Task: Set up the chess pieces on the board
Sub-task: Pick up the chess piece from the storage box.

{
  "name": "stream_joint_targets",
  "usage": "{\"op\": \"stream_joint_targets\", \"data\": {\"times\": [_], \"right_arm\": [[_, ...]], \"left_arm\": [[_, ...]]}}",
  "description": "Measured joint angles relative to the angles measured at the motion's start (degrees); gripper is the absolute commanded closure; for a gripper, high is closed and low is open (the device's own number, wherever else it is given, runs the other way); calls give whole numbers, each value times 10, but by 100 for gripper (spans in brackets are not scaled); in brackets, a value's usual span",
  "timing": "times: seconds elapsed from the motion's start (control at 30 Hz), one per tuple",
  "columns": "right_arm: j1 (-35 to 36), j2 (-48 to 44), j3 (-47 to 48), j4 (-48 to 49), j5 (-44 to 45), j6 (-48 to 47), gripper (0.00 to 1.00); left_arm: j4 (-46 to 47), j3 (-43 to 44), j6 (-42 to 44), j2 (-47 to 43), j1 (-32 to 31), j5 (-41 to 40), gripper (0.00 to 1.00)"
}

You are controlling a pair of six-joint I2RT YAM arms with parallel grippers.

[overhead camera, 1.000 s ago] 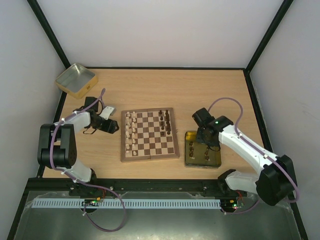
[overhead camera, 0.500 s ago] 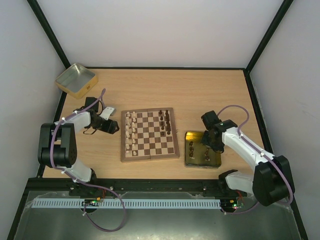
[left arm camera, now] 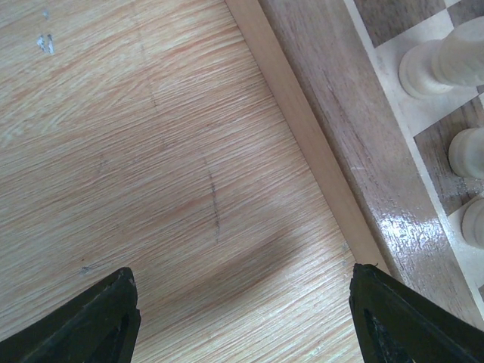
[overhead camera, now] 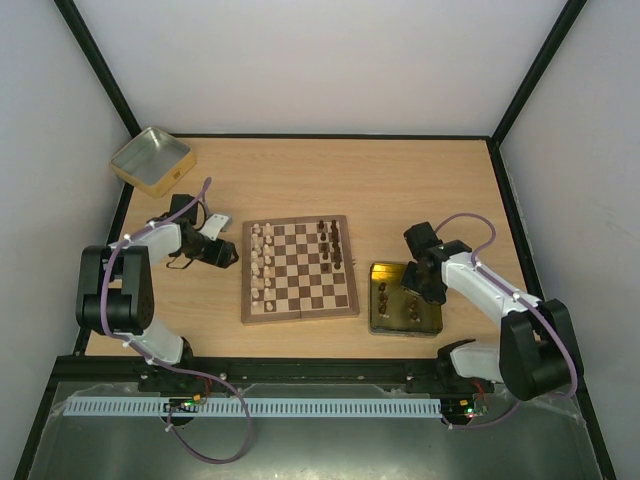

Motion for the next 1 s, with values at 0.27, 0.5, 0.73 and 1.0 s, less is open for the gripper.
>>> {"op": "stream_joint_targets", "data": {"times": [0.27,0.5,0.73,1.0], "right_arm": [[-1,0,-7,4,-3,0,77],[-1,3,-9,4,-3,0,82],[-2,7,-13,5,-1,1,83],[-2,11,-16,8,3,2,92]], "left_arm": [[-2,0,0,1,0,0,23],[-2,0,0,1,-1,0,23],[-2,0,0,1,-1,0,23],[-2,0,0,1,-3,0,23]]}}
